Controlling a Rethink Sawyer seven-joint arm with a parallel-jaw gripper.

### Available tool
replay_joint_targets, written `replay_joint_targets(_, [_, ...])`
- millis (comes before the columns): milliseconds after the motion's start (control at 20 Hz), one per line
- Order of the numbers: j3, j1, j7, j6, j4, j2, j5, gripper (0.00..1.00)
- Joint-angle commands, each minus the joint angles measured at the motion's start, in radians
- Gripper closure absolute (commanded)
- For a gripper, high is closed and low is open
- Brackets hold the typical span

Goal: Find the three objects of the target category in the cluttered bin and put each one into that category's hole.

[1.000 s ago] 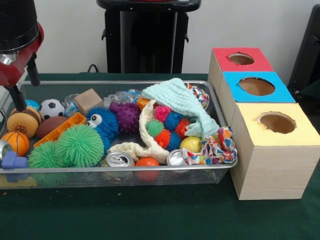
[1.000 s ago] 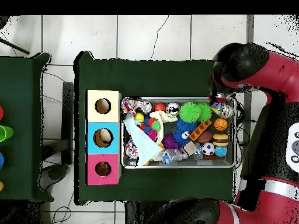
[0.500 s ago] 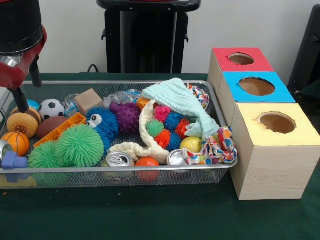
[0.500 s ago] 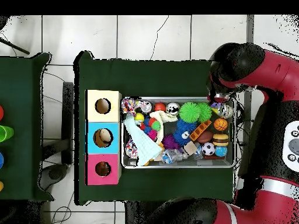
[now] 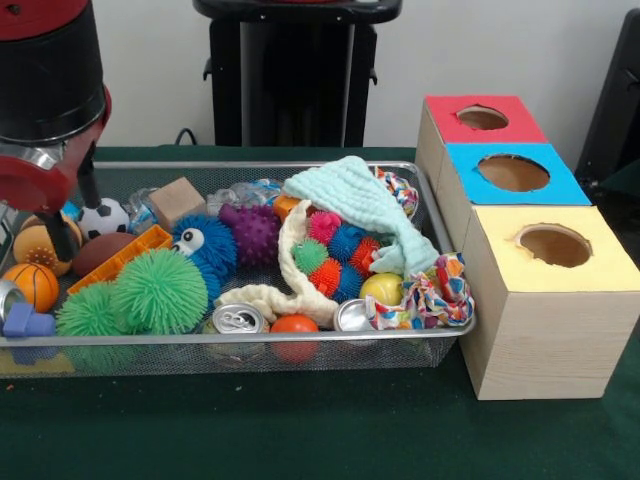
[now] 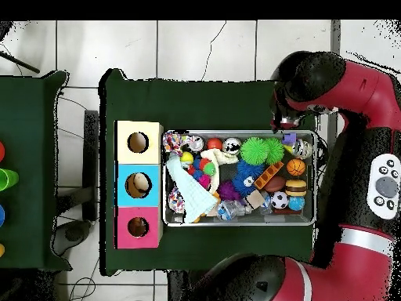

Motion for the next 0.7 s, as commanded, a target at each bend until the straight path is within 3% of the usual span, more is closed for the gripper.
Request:
replay_joint_targets(50, [0.109,0.019,-0.233,0.118,-0.041,0.078,-0.064,0.00])
replay_joint_targets(300, [0.119,0.016,-0.250,0.130,-0.071,0.101,-0.065,0.00])
replay_joint_targets(700, [0.155,-0.008,-0.199,0.153,-0.034,0.090,-0.008,0.00])
